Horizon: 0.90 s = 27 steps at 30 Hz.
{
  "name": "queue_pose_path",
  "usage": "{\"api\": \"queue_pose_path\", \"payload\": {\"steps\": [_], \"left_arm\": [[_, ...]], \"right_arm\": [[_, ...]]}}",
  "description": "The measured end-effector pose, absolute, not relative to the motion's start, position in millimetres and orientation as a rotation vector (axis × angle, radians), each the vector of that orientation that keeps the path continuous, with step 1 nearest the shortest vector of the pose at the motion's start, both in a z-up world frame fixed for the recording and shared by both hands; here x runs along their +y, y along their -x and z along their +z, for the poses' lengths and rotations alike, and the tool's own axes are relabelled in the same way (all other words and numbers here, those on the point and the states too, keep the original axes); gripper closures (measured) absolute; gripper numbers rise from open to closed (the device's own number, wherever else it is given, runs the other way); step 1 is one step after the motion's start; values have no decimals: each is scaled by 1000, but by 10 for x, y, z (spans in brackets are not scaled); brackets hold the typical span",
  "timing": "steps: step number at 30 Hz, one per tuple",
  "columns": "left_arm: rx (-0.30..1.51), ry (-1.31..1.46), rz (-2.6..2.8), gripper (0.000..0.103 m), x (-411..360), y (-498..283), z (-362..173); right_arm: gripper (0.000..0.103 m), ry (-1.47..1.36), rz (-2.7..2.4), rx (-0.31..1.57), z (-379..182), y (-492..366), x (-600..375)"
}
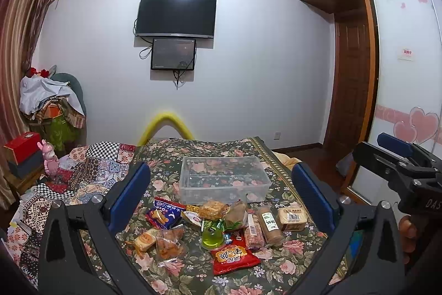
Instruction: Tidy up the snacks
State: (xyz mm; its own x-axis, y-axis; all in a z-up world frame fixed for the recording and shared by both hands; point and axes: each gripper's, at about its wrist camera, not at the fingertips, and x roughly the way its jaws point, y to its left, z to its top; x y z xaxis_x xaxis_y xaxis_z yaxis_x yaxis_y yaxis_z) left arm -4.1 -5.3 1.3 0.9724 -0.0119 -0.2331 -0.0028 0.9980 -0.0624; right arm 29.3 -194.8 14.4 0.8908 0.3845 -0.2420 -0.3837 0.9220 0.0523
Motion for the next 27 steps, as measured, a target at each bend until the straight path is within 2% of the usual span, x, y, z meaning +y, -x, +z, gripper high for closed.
{"api": "queue_pose_path", "payload": {"steps": [27], "left_arm": [[236,72,-9,0,-55,31,0]], "right_arm": [[0,-8,396,257,118,-289,-1962]]}}
